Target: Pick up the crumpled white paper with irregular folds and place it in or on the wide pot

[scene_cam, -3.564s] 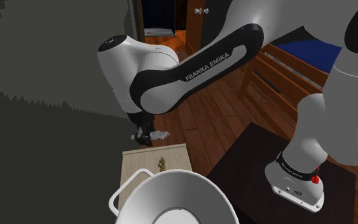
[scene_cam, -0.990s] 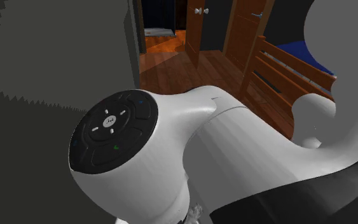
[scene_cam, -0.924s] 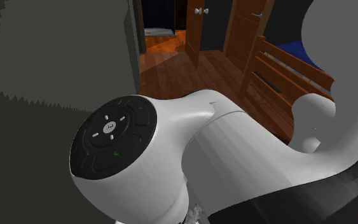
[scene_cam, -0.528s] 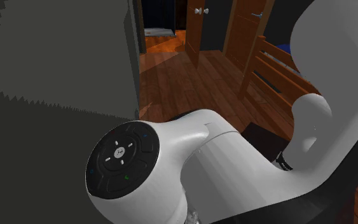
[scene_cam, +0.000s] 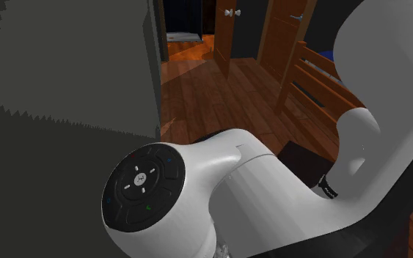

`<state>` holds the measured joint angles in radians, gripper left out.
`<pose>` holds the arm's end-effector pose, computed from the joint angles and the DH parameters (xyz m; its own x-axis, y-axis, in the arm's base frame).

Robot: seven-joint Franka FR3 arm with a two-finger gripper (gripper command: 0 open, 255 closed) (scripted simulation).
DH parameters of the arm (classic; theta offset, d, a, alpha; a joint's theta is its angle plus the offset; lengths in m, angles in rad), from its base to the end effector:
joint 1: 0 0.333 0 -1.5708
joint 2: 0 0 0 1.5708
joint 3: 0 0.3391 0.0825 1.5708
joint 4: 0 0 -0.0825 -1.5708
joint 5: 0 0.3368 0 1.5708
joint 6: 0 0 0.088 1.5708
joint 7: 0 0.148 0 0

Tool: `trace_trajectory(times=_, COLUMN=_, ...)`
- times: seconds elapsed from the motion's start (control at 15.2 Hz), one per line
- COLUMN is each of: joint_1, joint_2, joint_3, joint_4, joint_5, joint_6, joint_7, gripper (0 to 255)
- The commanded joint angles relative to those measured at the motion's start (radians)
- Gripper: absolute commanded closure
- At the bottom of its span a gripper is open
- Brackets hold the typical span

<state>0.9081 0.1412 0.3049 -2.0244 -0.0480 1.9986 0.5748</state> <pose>0.1885 0.4810 0.3793 0.7850 0.6047 -0.1350 0.6171 -0.7823 0.0846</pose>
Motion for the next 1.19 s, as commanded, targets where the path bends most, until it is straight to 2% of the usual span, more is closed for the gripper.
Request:
trace_trajectory(times=0.0, joint_1=0.000, joint_2=0.000, joint_3=0.000, joint_4=0.000, joint_5=0.000, joint_6=0.000, joint_7=0.000, gripper=0)
trace_trajectory(times=0.33, joint_1=0.000, joint_2=0.000, joint_3=0.000, joint_4=0.000, joint_5=0.000, joint_6=0.000, joint_7=0.000, gripper=0)
trace_trajectory(times=0.59, joint_1=0.000, joint_2=-0.025, joint_3=0.002, joint_4=0.101, joint_5=0.010, joint_6=-0.124, joint_7=-0.007, gripper=0)
trace_trajectory(times=1.12, joint_1=0.000, joint_2=-0.025, joint_3=0.002, joint_4=0.101, joint_5=0.010, joint_6=-0.124, joint_7=-0.007, gripper=0)
